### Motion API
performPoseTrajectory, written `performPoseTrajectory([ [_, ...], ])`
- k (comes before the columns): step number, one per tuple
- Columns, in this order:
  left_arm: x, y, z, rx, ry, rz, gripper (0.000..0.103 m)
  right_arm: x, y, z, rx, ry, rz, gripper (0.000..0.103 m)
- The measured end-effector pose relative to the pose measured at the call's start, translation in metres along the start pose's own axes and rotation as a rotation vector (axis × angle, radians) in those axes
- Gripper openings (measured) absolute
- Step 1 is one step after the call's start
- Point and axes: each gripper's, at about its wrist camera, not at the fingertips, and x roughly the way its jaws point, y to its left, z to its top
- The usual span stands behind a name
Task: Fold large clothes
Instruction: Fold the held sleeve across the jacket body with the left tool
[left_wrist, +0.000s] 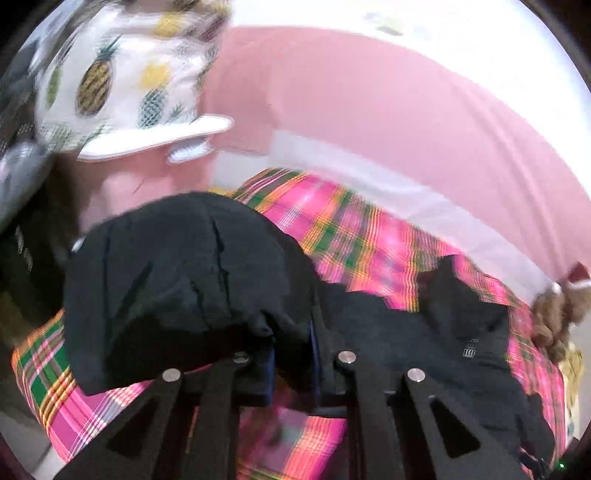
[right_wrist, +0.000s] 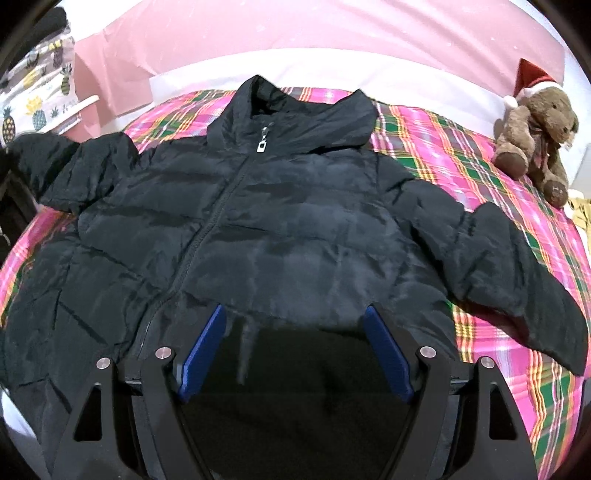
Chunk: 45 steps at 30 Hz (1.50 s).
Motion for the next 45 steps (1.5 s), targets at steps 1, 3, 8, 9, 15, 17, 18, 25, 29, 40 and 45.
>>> performPoseTrajectory([
  [1, -0.007, -0.016, 0.004, 0.026, -0.008, -0.024, 0.015, -0.004, -0.002, -0.003, 0.003, -0.004, -0.003, 0.077],
  [3, -0.016, -0.048, 0.009, 0.067, -0.010, -0.075, 0.015, -0.010, -0.009, -0.006, 0.019, -0.007, -0.002, 0.077],
  [8, -0.014, -0.124, 0.001, 0.171, 0.027, -0.202, 0.015, -0.021, -0.030, -0.017, 0.064, -0.019, -0.010, 0.077],
  [9, -0.007, -0.140, -0.003, 0.190, 0.043, -0.229, 0.015, -0.022, -0.034, -0.019, 0.073, -0.020, -0.014, 0.077],
  [15, 0.046, -0.210, -0.049, 0.280, 0.187, -0.358, 0.015, -0.022, -0.058, -0.028, 0.121, -0.014, -0.020, 0.077],
  [17, 0.068, -0.226, -0.069, 0.296, 0.238, -0.386, 0.016, -0.021, -0.066, -0.031, 0.138, -0.014, -0.018, 0.077],
  [18, 0.078, -0.234, -0.080, 0.302, 0.264, -0.403, 0.017, -0.020, -0.069, -0.033, 0.145, -0.013, -0.017, 0.077],
  [25, 0.110, -0.270, -0.126, 0.295, 0.360, -0.518, 0.061, -0.016, -0.084, -0.039, 0.184, -0.010, -0.018, 0.077],
  [29, 0.090, -0.288, -0.125, 0.293, 0.345, -0.630, 0.066, -0.024, -0.088, -0.036, 0.204, -0.038, -0.029, 0.077],
  [40, 0.086, -0.221, -0.079, 0.291, 0.221, -0.462, 0.067, -0.013, -0.065, 0.016, 0.155, -0.092, 0.020, 0.077],
  [45, 0.152, -0.156, -0.063, 0.237, 0.263, -0.228, 0.061, 0.046, -0.050, 0.062, 0.117, -0.035, 0.021, 0.068],
])
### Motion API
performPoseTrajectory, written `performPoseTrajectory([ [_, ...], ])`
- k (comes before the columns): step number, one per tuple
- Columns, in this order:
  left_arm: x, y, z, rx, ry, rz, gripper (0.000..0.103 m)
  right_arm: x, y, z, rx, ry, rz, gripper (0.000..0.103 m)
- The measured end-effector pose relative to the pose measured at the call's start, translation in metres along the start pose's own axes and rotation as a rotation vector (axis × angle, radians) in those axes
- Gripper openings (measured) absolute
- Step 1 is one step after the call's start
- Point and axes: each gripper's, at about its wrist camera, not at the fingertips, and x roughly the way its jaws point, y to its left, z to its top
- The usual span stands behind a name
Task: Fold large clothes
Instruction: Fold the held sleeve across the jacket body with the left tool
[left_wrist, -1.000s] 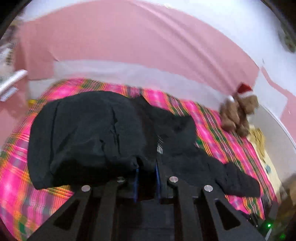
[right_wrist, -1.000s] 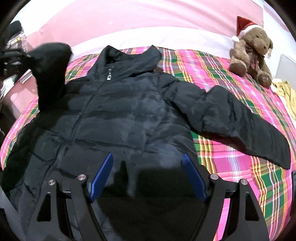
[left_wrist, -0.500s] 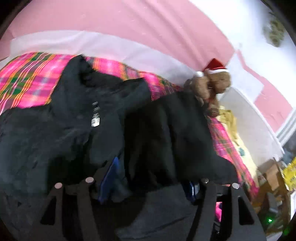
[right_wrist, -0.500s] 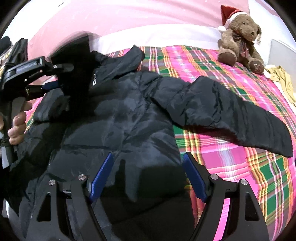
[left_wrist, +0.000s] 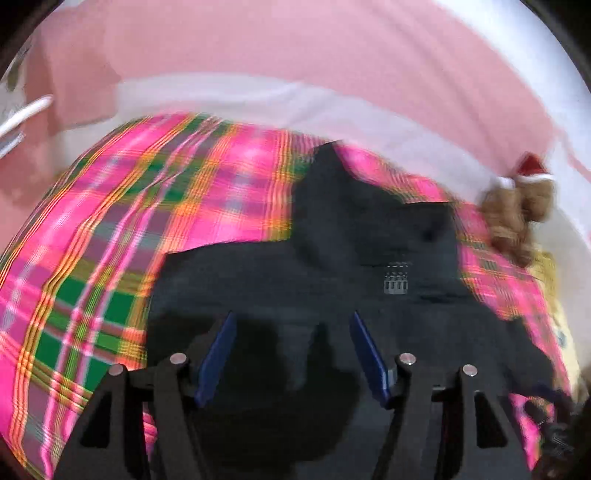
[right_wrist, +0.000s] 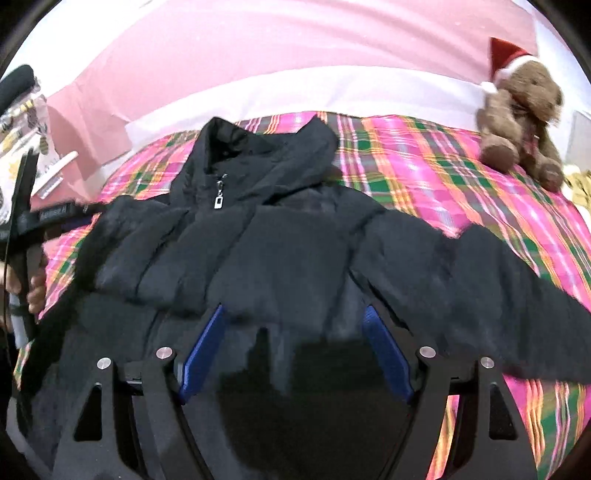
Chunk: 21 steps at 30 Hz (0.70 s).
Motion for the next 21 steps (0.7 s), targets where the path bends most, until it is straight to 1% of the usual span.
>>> performPoseTrajectory([
  [1, 0.011, 0.014, 0.000, -0.027, 0.026, 0.013, 0.056, 0.015, 0.001, 0.008, 0.003, 0.023, 0.000, 0.062],
  [2, 0.019, 0.024, -0.002, -0.046, 0.045, 0.015, 0.054, 0.029, 0.000, 0.014, 0.008, 0.040, -0.001, 0.057],
  [5, 0.040, 0.032, -0.015, -0.058, 0.069, 0.007, 0.054, 0.067, -0.005, 0.022, 0.007, 0.084, -0.041, 0.055],
  [8, 0.046, 0.029, -0.032, -0.029, 0.048, 0.015, 0.055, 0.090, -0.014, 0.014, 0.035, 0.086, -0.018, 0.054],
  [10, 0.045, 0.024, -0.038, -0.005, 0.040, 0.028, 0.055, 0.091, -0.014, 0.011, 0.031, 0.076, -0.024, 0.054],
  [13, 0.042, 0.026, -0.035, -0.004, 0.059, 0.028, 0.055, 0.079, -0.015, 0.016, 0.041, 0.090, -0.028, 0.054],
  [15, 0.031, 0.026, -0.027, 0.009, 0.056, 0.031, 0.053, 0.059, -0.017, 0.021, 0.058, 0.044, -0.023, 0.054],
  [16, 0.021, 0.025, -0.026, 0.010, 0.038, 0.013, 0.053, 0.048, -0.018, 0.022, 0.058, 0.017, -0.022, 0.054],
  [17, 0.011, 0.025, -0.025, 0.013, 0.016, 0.001, 0.053, 0.045, -0.020, 0.023, 0.057, 0.012, -0.025, 0.054],
  [19, -0.001, 0.028, -0.027, 0.015, -0.007, 0.020, 0.053, 0.046, -0.020, 0.016, 0.056, 0.037, -0.021, 0.054],
  [21, 0.002, 0.036, -0.035, -0.003, 0.015, 0.031, 0.053, 0.059, -0.019, 0.004, 0.038, 0.078, -0.024, 0.054],
])
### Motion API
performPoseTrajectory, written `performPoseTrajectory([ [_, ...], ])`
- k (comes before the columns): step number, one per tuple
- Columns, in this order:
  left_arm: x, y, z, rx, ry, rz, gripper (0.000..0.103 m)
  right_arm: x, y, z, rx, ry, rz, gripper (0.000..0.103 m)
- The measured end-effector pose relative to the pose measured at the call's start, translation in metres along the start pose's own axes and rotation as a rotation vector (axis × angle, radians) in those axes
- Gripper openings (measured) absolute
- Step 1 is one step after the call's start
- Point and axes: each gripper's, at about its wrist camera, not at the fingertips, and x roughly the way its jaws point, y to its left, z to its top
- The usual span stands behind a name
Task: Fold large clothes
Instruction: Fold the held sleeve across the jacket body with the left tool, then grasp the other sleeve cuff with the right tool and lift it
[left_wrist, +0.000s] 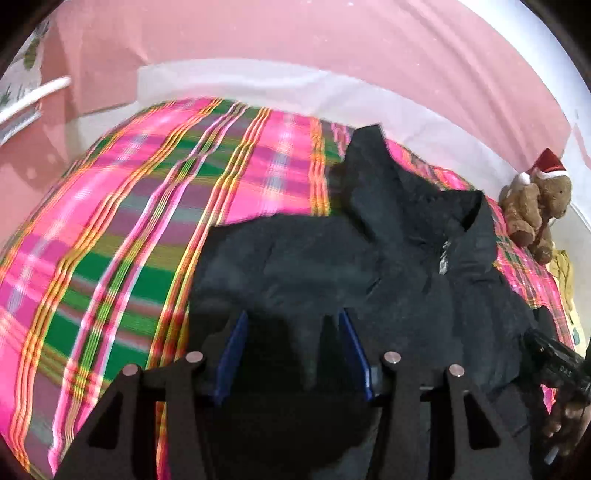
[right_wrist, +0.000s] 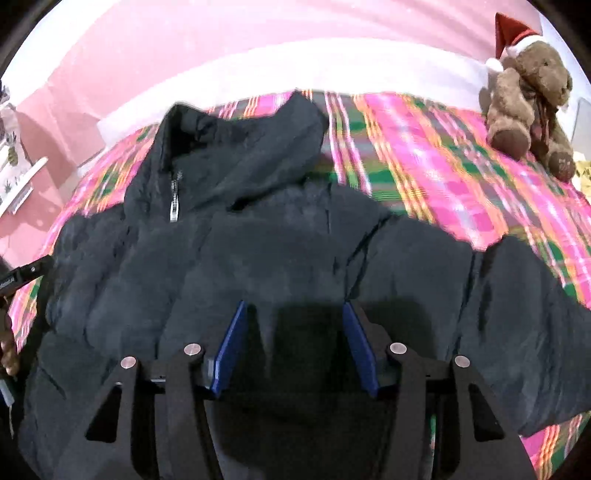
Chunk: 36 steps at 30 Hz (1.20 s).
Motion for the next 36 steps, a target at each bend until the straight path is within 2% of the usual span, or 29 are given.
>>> performPoseTrajectory([
  [2, 0.013, 0.005, -0.013, 0.004, 0.030, 0.021, 0.053, 0.013, -0.002, -0.008, -0.001, 0.010, 0.010, 0.054],
  [4, 0.019, 0.003, -0.020, 0.016, 0.019, 0.029, 0.054, 0.015, -0.005, -0.007, 0.011, 0.003, 0.019, 0.055],
  [8, 0.018, 0.001, -0.018, 0.023, 0.025, 0.051, 0.054, -0.005, -0.003, -0.005, 0.020, 0.005, 0.005, 0.055],
  [13, -0.032, -0.014, -0.029, 0.012, 0.009, 0.027, 0.052, -0.077, -0.003, -0.035, 0.021, -0.082, -0.013, 0.055],
  [17, -0.089, -0.040, -0.058, 0.028, -0.035, -0.044, 0.052, -0.130, -0.012, -0.070, 0.059, -0.123, -0.020, 0.055],
  [21, -0.129, -0.061, -0.091, 0.042, -0.036, -0.082, 0.052, -0.167, -0.019, -0.107, 0.083, -0.139, -0.049, 0.055],
  [28, -0.162, -0.082, -0.134, 0.058, -0.009, -0.092, 0.052, -0.199, -0.042, -0.145, 0.170, -0.135, -0.081, 0.056],
  [33, -0.167, -0.093, -0.141, 0.087, 0.006, -0.105, 0.052, -0.202, -0.062, -0.153, 0.240, -0.128, -0.062, 0.056],
  [36, -0.165, -0.099, -0.138, 0.111, 0.011, -0.120, 0.052, -0.198, -0.077, -0.153, 0.287, -0.123, -0.046, 0.060],
])
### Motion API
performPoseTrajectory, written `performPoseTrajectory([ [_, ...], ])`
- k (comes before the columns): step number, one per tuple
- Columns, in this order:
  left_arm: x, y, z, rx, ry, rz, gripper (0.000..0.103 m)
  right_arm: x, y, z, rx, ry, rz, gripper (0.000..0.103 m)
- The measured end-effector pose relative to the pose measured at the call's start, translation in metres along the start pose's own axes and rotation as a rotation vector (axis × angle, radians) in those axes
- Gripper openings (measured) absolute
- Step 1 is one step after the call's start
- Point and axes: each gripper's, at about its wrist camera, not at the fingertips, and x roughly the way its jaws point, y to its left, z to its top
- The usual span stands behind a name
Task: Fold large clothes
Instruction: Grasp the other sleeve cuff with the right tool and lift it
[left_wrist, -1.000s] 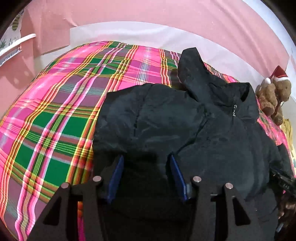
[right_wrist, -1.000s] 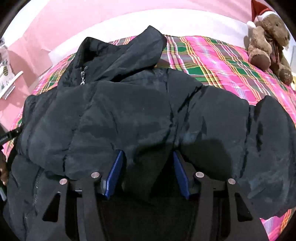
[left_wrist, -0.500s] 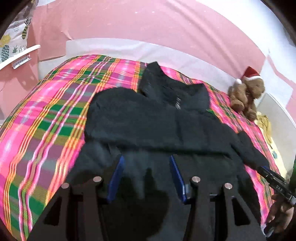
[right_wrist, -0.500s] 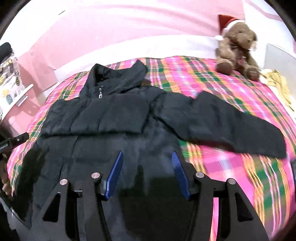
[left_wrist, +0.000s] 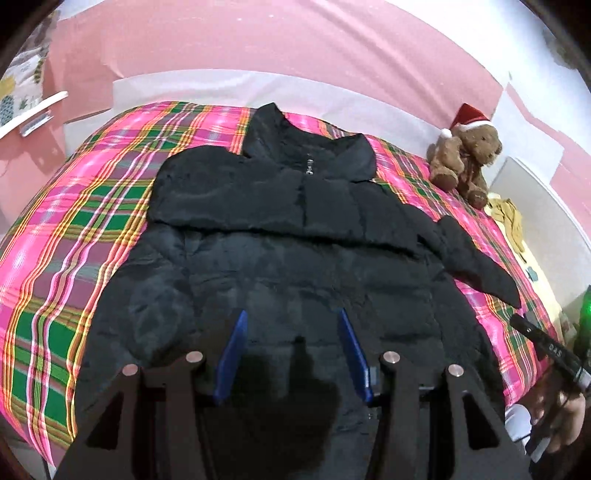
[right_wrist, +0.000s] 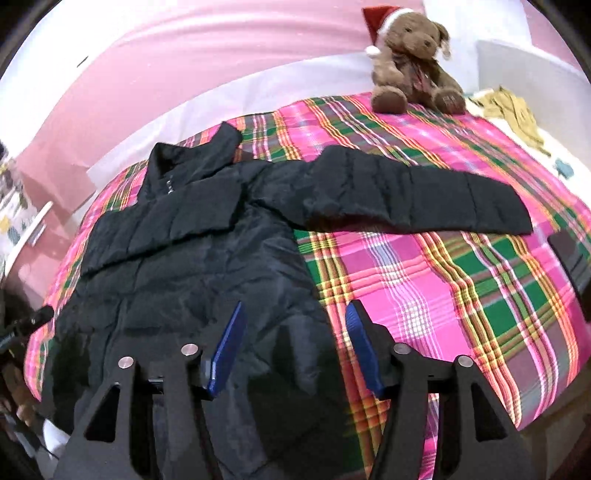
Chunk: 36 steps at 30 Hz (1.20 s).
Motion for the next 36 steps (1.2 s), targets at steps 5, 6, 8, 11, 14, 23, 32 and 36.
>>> performPoseTrajectory([
  [5, 0.013, -0.006, 0.013, 0.019, 0.004, 0.018, 0.052, 0.017, -0.032, 0.009, 0.085, 0.014, -0.021, 0.060],
  [6, 0.017, -0.007, 0.017, 0.030, 0.003, 0.023, 0.052, 0.021, -0.040, 0.012, 0.105, 0.017, -0.030, 0.060],
  [8, 0.026, -0.009, 0.027, 0.052, -0.001, 0.026, 0.052, 0.030, -0.059, 0.019, 0.155, 0.019, -0.033, 0.060],
  [11, 0.049, -0.013, 0.042, 0.087, 0.009, 0.036, 0.052, 0.046, -0.088, 0.029, 0.237, 0.024, -0.063, 0.060],
  [14, 0.079, -0.015, 0.053, 0.110, 0.038, 0.045, 0.052, 0.065, -0.116, 0.038, 0.312, 0.033, -0.089, 0.060],
  [23, 0.167, -0.020, 0.076, 0.134, 0.111, 0.054, 0.052, 0.109, -0.186, 0.062, 0.534, -0.004, -0.080, 0.061],
  [32, 0.179, -0.026, 0.082, 0.145, 0.103, 0.027, 0.052, 0.117, -0.212, 0.075, 0.694, -0.077, -0.049, 0.061],
  [36, 0.161, -0.025, 0.080, 0.110, 0.090, -0.035, 0.052, 0.117, -0.218, 0.080, 0.697, -0.079, -0.071, 0.024],
])
